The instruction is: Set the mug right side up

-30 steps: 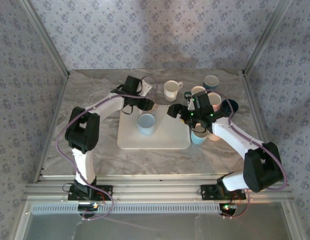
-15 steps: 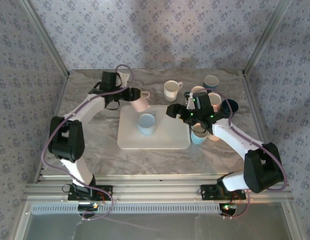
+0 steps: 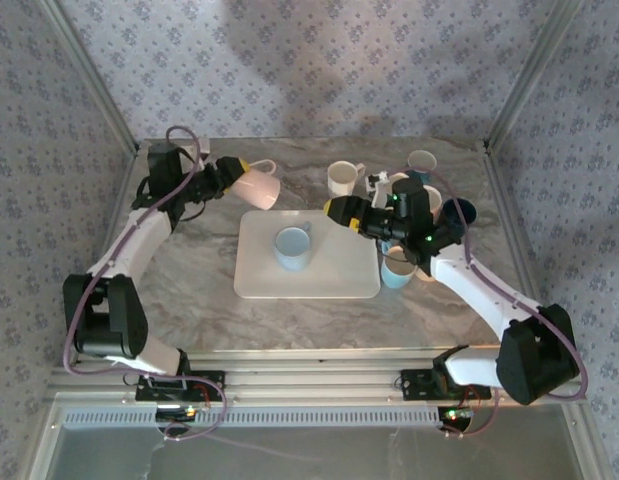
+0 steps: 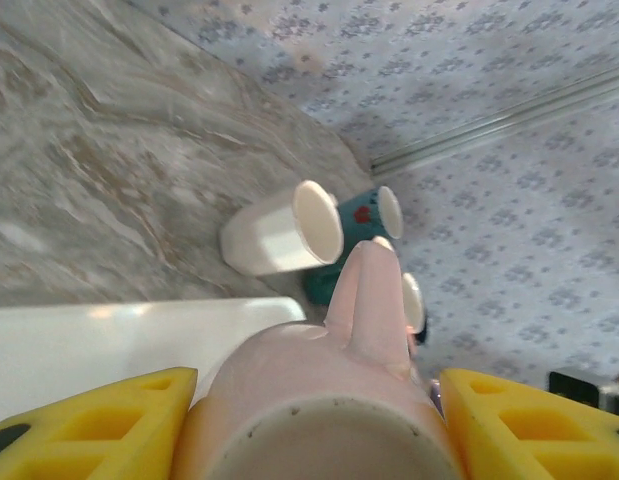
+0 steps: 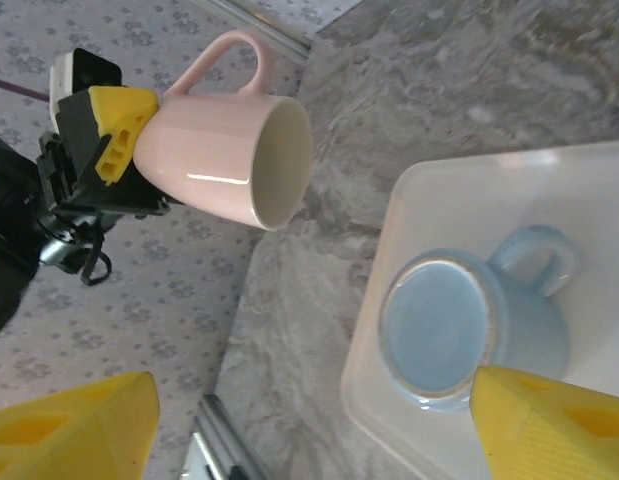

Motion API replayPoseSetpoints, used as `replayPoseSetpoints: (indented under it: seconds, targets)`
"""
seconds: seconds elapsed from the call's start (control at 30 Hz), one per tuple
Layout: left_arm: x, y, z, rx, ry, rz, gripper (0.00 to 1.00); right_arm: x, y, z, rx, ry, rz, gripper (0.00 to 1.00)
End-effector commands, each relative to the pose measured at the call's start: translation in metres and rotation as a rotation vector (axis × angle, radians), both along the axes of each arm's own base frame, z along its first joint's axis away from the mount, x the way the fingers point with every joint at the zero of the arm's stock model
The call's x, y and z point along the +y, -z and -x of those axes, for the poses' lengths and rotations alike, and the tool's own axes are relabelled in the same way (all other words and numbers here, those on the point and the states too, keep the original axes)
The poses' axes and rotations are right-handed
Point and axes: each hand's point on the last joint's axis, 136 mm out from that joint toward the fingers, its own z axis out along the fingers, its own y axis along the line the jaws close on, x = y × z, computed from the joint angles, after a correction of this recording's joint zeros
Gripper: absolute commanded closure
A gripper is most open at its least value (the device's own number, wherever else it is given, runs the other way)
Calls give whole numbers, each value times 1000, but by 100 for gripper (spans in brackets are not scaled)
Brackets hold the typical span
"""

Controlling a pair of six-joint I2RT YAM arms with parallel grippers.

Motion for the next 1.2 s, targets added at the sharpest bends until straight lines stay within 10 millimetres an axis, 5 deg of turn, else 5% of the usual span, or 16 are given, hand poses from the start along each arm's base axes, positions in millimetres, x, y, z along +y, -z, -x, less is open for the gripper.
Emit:
replayPoseSetpoints:
  seconds: [0.0, 0.2, 0.67, 0.97, 1.17]
  targets:
    - [-7, -45, 19, -40, 25, 139, 63, 14, -29, 3, -26, -17, -64, 16]
    - [-5, -45, 31, 44, -16, 219, 66, 32, -39, -5, 16, -8, -181, 36]
    - [-27, -53, 40, 92, 5, 256, 67, 91, -47, -18, 61, -63, -338, 53]
    - [-39, -55, 40, 98, 30, 257, 66, 106, -52, -26, 41, -63, -382, 56]
    - [-42, -53, 40, 120, 40, 277, 59, 108, -59, -27, -15, -63, -411, 69]
